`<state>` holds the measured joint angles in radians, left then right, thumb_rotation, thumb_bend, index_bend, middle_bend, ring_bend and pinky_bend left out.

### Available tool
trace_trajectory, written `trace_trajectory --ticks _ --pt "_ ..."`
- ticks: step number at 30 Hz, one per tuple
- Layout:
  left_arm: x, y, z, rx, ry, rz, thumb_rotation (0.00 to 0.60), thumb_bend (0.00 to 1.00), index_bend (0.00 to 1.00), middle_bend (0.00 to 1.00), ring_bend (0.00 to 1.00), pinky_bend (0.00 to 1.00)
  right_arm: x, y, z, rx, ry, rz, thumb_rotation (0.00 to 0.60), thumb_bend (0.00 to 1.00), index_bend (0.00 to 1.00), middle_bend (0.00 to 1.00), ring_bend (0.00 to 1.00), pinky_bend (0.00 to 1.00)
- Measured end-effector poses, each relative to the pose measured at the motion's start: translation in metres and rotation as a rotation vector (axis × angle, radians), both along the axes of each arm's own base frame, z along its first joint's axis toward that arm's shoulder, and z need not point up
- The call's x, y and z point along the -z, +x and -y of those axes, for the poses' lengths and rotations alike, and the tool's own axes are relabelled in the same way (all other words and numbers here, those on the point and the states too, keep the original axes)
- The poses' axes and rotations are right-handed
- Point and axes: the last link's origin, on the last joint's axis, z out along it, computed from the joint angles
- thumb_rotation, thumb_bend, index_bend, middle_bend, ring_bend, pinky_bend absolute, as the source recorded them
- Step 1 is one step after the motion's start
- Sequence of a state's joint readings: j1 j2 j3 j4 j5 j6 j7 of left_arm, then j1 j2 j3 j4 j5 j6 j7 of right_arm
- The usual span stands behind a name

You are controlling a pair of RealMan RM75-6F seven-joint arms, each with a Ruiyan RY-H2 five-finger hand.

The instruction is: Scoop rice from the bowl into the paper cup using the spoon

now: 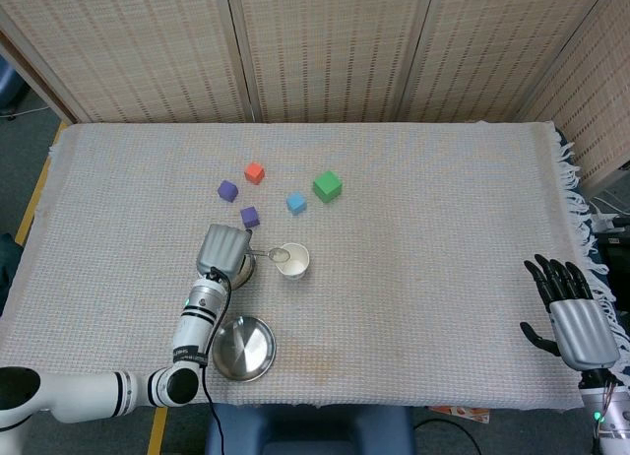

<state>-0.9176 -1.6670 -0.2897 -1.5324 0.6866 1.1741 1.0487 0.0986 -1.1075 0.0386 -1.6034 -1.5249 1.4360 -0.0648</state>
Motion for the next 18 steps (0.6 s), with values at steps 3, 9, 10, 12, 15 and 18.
trace_trajectory --ticks 3,9,10,12,15,18 --pt "0.005 0.005 0.001 0.017 0.001 0.005 0.6 0.4 0.61 1.0 1.0 1.0 -0.001 0.0 0.0 0.002 -0.001 0.001 0.6 0.15 0.0 0.0 0.0 0.0" --pt "0.01 0.011 0.005 0.079 0.031 -0.008 0.6 0.4 0.61 1.0 1.0 1.0 -0.002 -0.001 -0.001 0.004 -0.003 0.004 0.6 0.15 0.0 0.0 0.0 0.0" --pt "0.01 0.011 0.005 0.097 0.045 -0.019 0.6 0.4 0.62 1.0 1.0 1.0 -0.003 -0.001 -0.001 0.003 -0.003 0.004 0.6 0.15 0.0 0.0 0.0 0.0" --pt "0.012 0.01 0.005 0.124 0.069 -0.041 0.6 0.4 0.62 1.0 1.0 1.0 -0.004 0.0 -0.002 0.003 -0.005 0.005 0.6 0.15 0.0 0.0 0.0 0.0" --pt "0.015 0.005 0.002 0.157 0.105 -0.078 0.6 0.41 0.62 1.0 1.0 1.0 -0.005 0.0 -0.003 0.001 -0.007 0.005 0.6 0.15 0.0 0.0 0.0 0.0" --pt "0.018 -0.002 0.0 0.171 0.13 -0.104 0.6 0.41 0.61 1.0 1.0 1.0 -0.006 0.0 -0.004 0.0 -0.01 0.006 0.6 0.15 0.0 0.0 0.0 0.0"
